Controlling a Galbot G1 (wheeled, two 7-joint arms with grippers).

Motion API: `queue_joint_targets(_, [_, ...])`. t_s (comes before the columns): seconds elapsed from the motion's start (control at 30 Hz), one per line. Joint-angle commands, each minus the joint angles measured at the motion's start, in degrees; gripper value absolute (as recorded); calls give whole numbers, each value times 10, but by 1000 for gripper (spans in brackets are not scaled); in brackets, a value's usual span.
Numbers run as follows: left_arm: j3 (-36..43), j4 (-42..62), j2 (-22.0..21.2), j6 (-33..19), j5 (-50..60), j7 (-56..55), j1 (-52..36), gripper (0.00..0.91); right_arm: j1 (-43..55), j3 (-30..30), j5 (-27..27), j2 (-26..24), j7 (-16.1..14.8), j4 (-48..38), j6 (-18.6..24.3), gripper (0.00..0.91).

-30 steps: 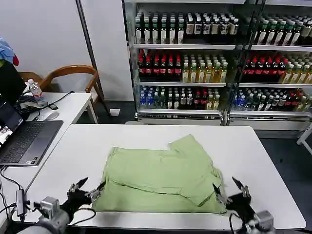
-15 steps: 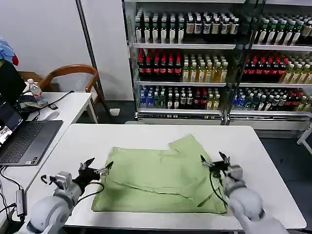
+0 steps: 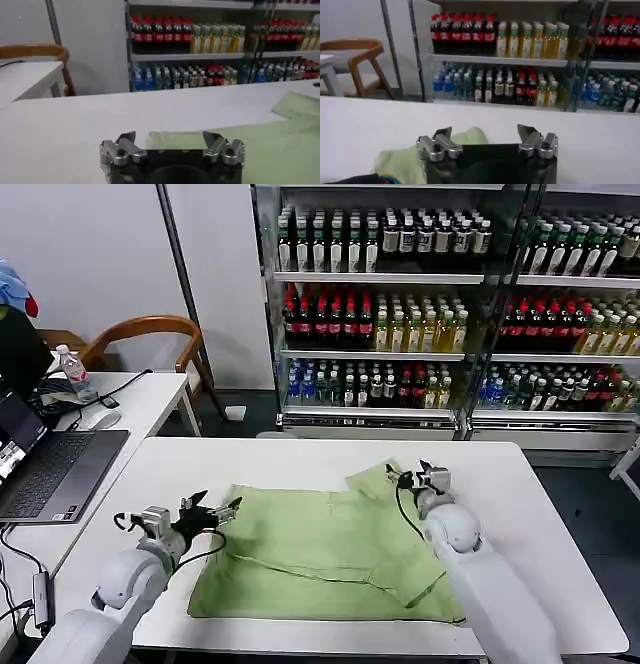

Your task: Fold and organize the clothes.

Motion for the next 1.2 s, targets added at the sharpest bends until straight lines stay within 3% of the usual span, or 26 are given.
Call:
queue_joint_targets(0.03, [55, 132, -24, -11, 18, 7, -98, 907, 72, -20, -11, 50, -6, -131, 12, 907])
queue_joint_targets(0.73, [80, 218, -37, -15, 26, 16, -154, 907, 61, -22, -8, 60, -4, -135, 8, 907])
queue_joint_targets(0.77, [80, 218, -38, -12, 26, 16, -155, 846, 61, -22, -8, 59, -4, -134, 7, 907])
queue_joint_targets(0.8, [80, 220, -40, -12, 27, 15, -157, 453, 60, -22, -7, 59, -3, -133, 6, 877])
queue_joint_targets(0.83, [80, 220, -40, -13, 27, 13, -157, 171, 60, -22, -7, 59, -3, -132, 6, 635])
queue_joint_targets(0.87, [79, 221, -41, -13, 24, 13, -158, 40, 60, -22, -6, 58, -4, -131, 3, 60])
queue_joint_targets(0.9, [79, 219, -40, -12, 22, 15, -157, 40, 60, -23, -5, 57, -5, -130, 3, 0])
queue_joint_targets(1.2, [82, 201, -36, -3, 19, 25, -148, 40, 61, -23, -1, 57, -8, -129, -4, 0])
